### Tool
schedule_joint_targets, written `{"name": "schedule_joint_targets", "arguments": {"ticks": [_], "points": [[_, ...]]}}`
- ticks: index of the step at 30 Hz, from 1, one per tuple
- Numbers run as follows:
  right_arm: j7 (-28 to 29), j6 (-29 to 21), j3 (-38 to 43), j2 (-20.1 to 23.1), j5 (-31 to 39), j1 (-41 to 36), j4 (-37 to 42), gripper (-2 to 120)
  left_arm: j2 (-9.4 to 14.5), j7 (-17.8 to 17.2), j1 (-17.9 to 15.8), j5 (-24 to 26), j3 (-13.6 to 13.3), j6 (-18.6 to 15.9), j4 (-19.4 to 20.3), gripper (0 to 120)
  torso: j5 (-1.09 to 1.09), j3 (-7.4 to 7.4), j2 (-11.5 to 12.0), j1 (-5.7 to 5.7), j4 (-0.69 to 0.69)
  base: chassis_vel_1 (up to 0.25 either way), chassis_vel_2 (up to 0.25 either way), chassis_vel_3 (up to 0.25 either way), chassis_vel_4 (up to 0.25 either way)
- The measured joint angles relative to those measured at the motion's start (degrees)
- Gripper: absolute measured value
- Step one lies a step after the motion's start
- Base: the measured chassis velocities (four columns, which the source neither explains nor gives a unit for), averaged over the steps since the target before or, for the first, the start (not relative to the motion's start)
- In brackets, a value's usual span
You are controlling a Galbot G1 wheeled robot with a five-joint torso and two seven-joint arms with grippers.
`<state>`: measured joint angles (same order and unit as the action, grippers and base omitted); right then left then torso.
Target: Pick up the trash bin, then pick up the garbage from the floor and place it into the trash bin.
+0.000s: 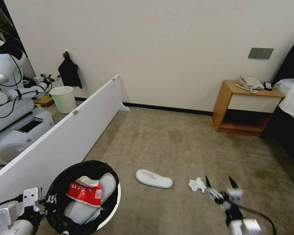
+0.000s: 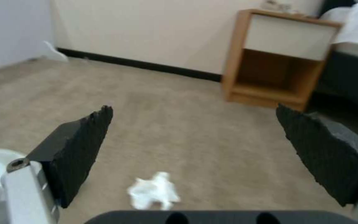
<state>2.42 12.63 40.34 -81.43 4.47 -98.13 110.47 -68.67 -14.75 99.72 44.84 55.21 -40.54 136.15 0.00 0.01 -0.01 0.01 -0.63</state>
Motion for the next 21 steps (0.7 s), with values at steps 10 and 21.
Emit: {"name": "schedule_joint_targets", "arguments": {"ticks": [10, 21], "points": [[-3.09, 3.25, 5.31, -6.55, -2.77, -2.88, 2.6, 100, 1.15, 0.83, -0.29, -0.26, -0.5, 0.61, -1.17, 3, 0.01, 0.0, 0.0, 0.0, 0.01, 0.0, 0.0, 0.0, 0.0], [-4.67, 4.08, 5.77, -7.81, -2.71, -1.94, 0.91, 100, 1.62, 1.06, -0.4, -0.07, -0.75, 0.78, -1.33, 3, 0.0, -0.01, 0.01, 0.0, 0.01, 0.0, 0.0, 0.0, 0.0]]}}
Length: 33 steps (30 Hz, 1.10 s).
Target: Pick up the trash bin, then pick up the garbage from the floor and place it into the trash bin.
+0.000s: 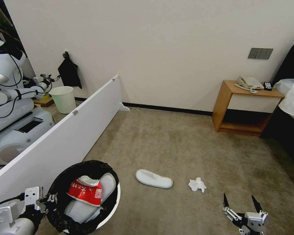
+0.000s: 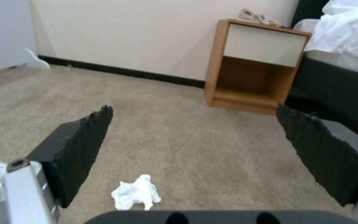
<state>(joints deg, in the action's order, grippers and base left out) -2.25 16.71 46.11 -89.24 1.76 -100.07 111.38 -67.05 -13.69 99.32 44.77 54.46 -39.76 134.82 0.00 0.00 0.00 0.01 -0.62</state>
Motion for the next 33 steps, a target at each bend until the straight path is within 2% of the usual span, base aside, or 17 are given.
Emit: {"name": "schedule_joint_targets", "arguments": {"ticks": [9, 33], "points": [[-0.3, 0.11, -0.02, -0.25, 0.14, 0.43, -0.63, 100, 0.0, 0.11, 0.26, 0.08, 0.09, 0.09, -0.01, 3, 0.0, 0.0, 0.0, 0.0, 0.0, 0.0, 0.0, 0.0, 0.0], [-0.64, 0.24, -0.13, 0.27, 0.43, 0.74, -1.1, 100, -0.47, 0.15, 0.55, -0.09, -0.01, 0.15, 0.25, 3, 0.0, 0.0, 0.0, 0.0, 0.0, -0.066, 0.074, 0.069, -0.069]]}}
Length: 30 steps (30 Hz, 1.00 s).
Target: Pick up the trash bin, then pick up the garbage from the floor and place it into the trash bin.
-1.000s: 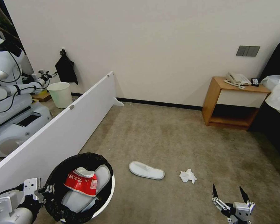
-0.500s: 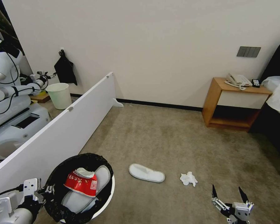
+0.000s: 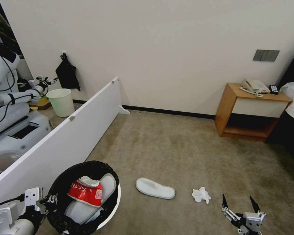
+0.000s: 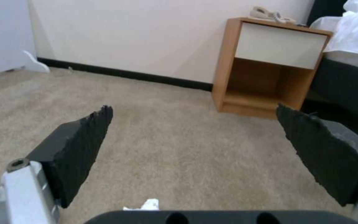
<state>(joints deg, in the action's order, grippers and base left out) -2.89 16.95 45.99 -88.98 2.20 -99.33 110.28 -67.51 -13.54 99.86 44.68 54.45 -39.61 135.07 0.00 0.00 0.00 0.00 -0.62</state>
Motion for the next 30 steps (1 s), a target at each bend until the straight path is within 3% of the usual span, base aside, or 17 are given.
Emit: {"name": "schedule_joint_targets", "arguments": {"ticks": [30], "points": [[-0.07, 0.0, 0.29, 0.02, 0.06, -0.09, 0.24, 100, 0.02, 0.09, 0.03, -0.06, -0.13, 0.07, 0.1, 3, 0.0, 0.0, 0.0, 0.0, 0.0, -0.069, 0.066, 0.068, -0.068]]}}
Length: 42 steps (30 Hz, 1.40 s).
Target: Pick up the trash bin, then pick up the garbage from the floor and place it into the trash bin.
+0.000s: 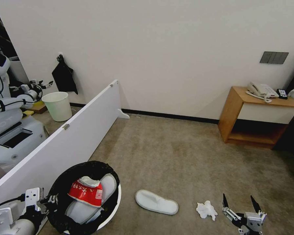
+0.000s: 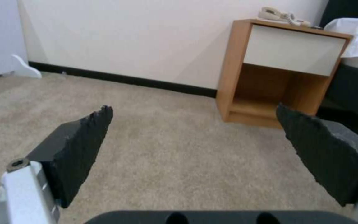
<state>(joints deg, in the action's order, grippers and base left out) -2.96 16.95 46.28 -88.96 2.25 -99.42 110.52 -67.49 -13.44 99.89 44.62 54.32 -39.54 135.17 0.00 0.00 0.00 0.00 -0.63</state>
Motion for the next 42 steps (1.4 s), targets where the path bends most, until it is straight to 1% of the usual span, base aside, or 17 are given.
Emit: {"name": "schedule_joint_targets", "arguments": {"ticks": [19, 25, 27, 28, 30, 31, 32, 33, 34, 35, 37, 38, 39, 41, 42], "points": [[0.09, 0.0, -0.16, 0.78, 0.25, 0.12, -0.18, 100, 0.02, 0.01, -0.09, -0.09, 0.01, 0.01, 0.11, 3, 0.0, 0.0, 0.0, 0.0, 0.0, -0.06, 0.056, 0.056, -0.058], [1.06, -1.63, -0.76, 2.51, 0.9, -0.07, 0.05, 100, 0.1, -0.01, 0.04, -0.06, 0.04, 0.01, 0.23, 3, 0.0, 0.0, 0.0, 0.0, -0.01, 0.0, 0.0, 0.0, 0.0], [0.79, -3.17, -1.04, 4.42, 2.2, -0.34, 0.0, 100, 0.09, -0.03, 0.22, -0.05, 0.13, 0.01, 0.39, 3, 0.0, 0.0, 0.0, 0.0, 0.0, 0.0, 0.0, 0.0, 0.0], [0.79, -3.17, -1.04, 4.42, 2.2, -0.34, 0.0, 100, 0.09, -0.03, 0.22, -0.05, 0.13, 0.01, 0.39, 3, 0.0, 0.0, 0.0, 0.0, 0.0, 0.0, 0.0, 0.0, 0.0], [0.31, -5.98, -1.44, 6.19, 3.99, -0.65, -0.11, 100, 0.03, -0.04, 0.34, -0.05, 0.26, 0.01, 0.52, 3, 0.0, 0.0, 0.0, 0.0, -0.01, 0.0, 0.0, 0.0, 0.0], [0.31, -5.98, -1.44, 6.19, 3.99, -0.65, -0.11, 100, 0.03, -0.04, 0.34, -0.05, 0.26, 0.01, 0.52, 3, 0.0, 0.0, 0.0, 0.0, -0.01, 0.0, 0.0, 0.0, 0.0], [0.28, -7.0, -1.63, 6.75, 4.66, -0.73, -0.15, 100, 0.0, -0.04, 0.39, -0.05, 0.29, 0.01, 0.54, 3, 0.0, 0.0, 0.0, 0.0, 0.0, 0.0, 0.0, 0.0, 0.0], [0.33, -9.81, -2.27, 8.09, 6.09, -0.76, -0.22, 100, -0.09, -0.07, 0.52, -0.05, 0.43, 0.0, 0.63, 3, 0.0, 0.0, 0.0, 0.0, 0.01, 0.0, 0.0, 0.0, 0.0], [0.42, -13.18, -2.87, 9.1, 6.81, -0.6, -0.13, 100, -0.16, -0.09, 0.61, -0.06, 0.51, -0.02, 0.73, 3, 0.0, 0.0, 0.0, 0.0, -0.01, 0.0, 0.0, 0.0, 0.0], [0.42, -13.18, -2.87, 9.1, 6.81, -0.6, -0.13, 100, -0.16, -0.09, 0.61, -0.06, 0.51, -0.02, 0.73, 3, 0.0, 0.0, 0.0, 0.0, -0.01, 0.0, 0.0, 0.0, 0.0], [0.26, -18.38, -4.03, 10.79, 7.62, 0.46, -0.24, 100, -0.33, -0.13, 0.77, -0.19, 0.54, -0.04, 0.95, 3, 0.0, 0.0, 0.0, 0.0, 0.0, 0.0, 0.0, 0.0, 0.0], [0.26, -18.38, -4.03, 10.79, 7.62, 0.46, -0.24, 100, -0.33, -0.13, 0.77, -0.19, 0.54, -0.04, 0.95, 3, 0.0, 0.0, 0.0, 0.0, 0.0, 0.0, 0.0, 0.0, 0.0], [-0.24, -20.19, -4.48, 11.51, 7.6, 1.27, -0.91, 100, -0.43, -0.16, 0.87, -0.31, 0.53, -0.08, 1.14, 3, 0.01, 0.0, 0.0, 0.0, 0.01, 0.0, 0.0, 0.0, 0.0], [-0.5, -21.03, -4.79, 11.84, 7.54, 1.74, -1.41, 100, -0.46, -0.22, 0.93, -0.38, 0.52, -0.11, 1.25, 3, 0.0, 0.0, 0.0, 0.0, 0.01, 0.0, 0.0, 0.0, 0.0], [-0.8, -22.94, -5.59, 12.59, 7.52, 3.05, -2.77, 100, -0.49, -0.28, 1.0, -0.57, 0.43, -0.2, 1.45, 3, -0.01, 0.0, 0.0, 0.0, 0.01, 0.0, 0.0, 0.0, 0.0]]}}
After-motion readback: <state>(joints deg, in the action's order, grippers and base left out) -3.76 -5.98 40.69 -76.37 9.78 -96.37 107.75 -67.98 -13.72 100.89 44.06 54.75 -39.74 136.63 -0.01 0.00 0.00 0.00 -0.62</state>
